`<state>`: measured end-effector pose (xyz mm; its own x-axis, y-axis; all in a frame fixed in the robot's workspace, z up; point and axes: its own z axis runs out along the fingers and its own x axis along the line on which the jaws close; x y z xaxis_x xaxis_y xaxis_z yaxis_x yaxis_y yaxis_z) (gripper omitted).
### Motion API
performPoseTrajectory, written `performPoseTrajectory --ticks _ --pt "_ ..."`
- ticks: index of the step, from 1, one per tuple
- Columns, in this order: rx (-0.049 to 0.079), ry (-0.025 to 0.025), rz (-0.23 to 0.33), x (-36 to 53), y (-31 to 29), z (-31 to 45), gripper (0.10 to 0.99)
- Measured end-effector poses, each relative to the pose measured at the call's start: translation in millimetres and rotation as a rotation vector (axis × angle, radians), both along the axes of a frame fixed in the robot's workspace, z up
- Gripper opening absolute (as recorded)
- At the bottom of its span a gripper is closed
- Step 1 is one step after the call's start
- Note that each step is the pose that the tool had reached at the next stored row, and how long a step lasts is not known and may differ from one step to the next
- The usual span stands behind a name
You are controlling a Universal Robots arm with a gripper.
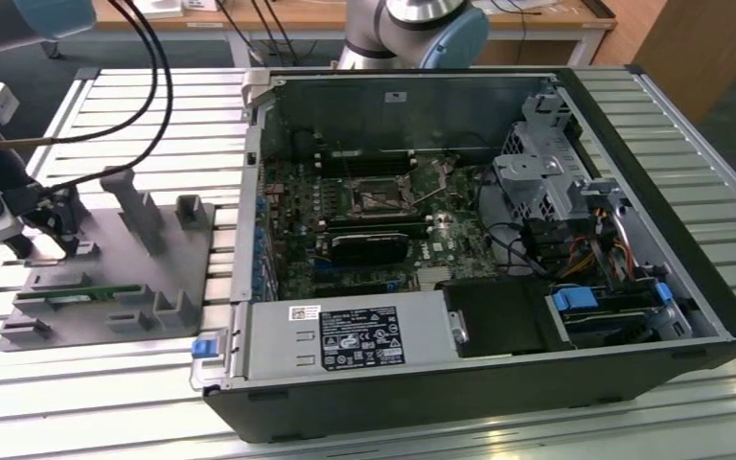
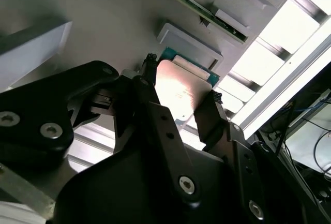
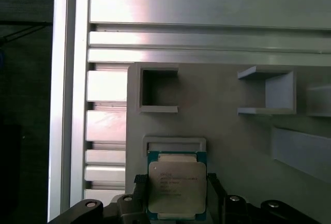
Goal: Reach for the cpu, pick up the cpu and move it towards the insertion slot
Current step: 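Pick up the cpu and move it towards the insertion slot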
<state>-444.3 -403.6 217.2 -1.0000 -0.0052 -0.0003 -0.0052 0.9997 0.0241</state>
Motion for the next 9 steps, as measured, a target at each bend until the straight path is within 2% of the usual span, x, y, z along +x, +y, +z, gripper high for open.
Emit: performPoseTrajectory --ticks 9 --pt "-0.003 0.0001 0.000 0.0 0.4 11.2 0.541"
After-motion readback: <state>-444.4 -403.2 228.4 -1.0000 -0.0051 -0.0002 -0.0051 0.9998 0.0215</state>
